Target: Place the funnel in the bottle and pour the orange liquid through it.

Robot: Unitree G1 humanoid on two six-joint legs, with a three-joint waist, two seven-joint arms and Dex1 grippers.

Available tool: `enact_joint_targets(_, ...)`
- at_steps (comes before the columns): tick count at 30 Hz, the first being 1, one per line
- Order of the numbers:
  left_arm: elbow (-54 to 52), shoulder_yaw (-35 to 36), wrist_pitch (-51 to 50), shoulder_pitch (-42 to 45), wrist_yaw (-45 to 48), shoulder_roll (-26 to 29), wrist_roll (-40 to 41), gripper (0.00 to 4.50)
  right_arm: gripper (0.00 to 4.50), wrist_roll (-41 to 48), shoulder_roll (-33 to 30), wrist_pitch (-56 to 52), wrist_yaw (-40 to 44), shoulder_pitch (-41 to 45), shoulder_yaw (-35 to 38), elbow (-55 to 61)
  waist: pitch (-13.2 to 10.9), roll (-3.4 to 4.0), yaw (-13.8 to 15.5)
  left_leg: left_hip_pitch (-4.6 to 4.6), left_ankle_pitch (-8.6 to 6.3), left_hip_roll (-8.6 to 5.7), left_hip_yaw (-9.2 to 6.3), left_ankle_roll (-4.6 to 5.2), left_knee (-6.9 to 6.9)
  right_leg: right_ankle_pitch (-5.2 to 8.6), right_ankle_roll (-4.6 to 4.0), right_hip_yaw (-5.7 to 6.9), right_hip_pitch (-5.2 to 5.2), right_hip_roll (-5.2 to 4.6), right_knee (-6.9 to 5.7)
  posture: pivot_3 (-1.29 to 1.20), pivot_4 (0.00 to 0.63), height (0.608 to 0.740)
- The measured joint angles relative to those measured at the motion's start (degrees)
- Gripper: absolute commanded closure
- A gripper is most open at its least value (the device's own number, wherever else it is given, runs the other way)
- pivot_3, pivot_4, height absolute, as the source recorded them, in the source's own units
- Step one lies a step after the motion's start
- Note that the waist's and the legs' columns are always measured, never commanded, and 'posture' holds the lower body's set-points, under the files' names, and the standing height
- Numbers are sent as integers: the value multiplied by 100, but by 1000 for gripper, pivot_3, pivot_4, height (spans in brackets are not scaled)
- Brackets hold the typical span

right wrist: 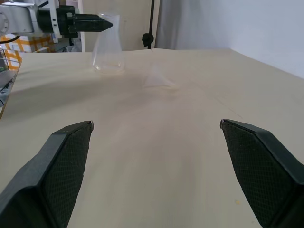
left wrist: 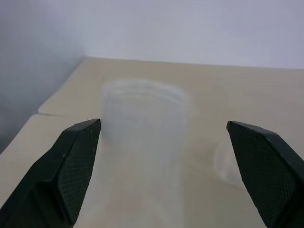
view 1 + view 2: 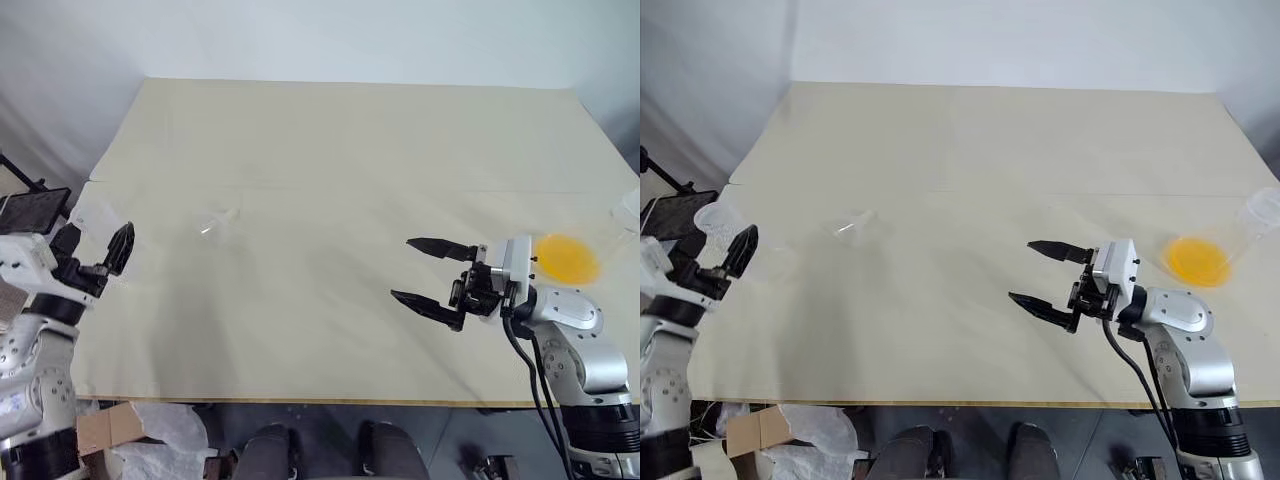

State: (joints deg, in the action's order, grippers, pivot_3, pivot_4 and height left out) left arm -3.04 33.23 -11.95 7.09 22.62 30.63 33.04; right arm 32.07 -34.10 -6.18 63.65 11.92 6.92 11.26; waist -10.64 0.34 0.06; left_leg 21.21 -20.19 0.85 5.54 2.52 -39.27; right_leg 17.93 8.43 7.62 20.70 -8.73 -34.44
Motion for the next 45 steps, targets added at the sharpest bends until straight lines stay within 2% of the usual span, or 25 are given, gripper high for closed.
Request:
enact_joint_targets(2,160,-75,-14,110,35,20,-45,0,22,-2,0,-1,-20,1,0,2,0,0,-4,1,0,0,0,0,0,0,0,1,2,1,-1,0,150,740)
enact_joint_targets(5,302,-158,-19,203,82,102,-149,603,0,-5,0,0,-33,1,0,1,0,0,-6,2,0,1,0,-1,0,0,0,1,3,4,-1,0,150,740)
enact_joint_targets(9,364,-164,-7,253,79,135,-209,1915,0,-6,0,0,-69,-13,0,2,0,0,-8,0,0,2,1,-1,0,0,0,-2,2,4,-1,0,150,740)
enact_joint_targets(10,372,-171,-11,252,80,135,-209,2108,0,-6,4,1,-79,-19,0,2,0,0,-9,1,0,2,1,-1,0,0,0,-2,3,3,-1,0,150,740)
enact_joint_targets(23,424,0,5,132,282,202,-149,2136,0,-30,41,16,-150,-68,0,5,0,0,-10,1,0,3,0,-1,0,0,0,-2,4,3,-2,0,150,740)
enact_joint_targets(28,126,170,-225,-39,823,218,459,2136,0,-45,41,50,-163,-127,0,8,-1,-1,-6,2,0,4,-1,-1,0,0,0,-1,3,2,-1,0,150,740)
enact_joint_targets(35,-338,135,-1344,179,1718,1148,1510,2136,0,-45,25,112,-195,-310,77,73,-3,-5,-6,2,0,3,-3,-2,0,0,0,-2,3,3,-3,0,150,740)
enact_joint_targets(37,-392,9,-1614,312,1979,1431,1650,2136,0,-45,-3,117,-204,-401,122,124,-4,-3,-9,1,0,2,-1,-2,0,0,0,-4,4,3,-4,0,150,740)
enact_joint_targets(41,-482,-699,-1926,900,2590,1693,1650,2136,0,-44,-14,123,-338,-622,326,298,-5,-1,10,1,0,0,2,-3,0,0,0,-8,5,5,-4,0,150,740)
enact_joint_targets(45,-219,-1911,-1839,2123,3010,1251,1214,2136,0,-33,-74,122,-493,-1038,605,527,-7,1,121,3,2,-4,13,-5,0,0,0,-15,10,10,-4,0,150,740)
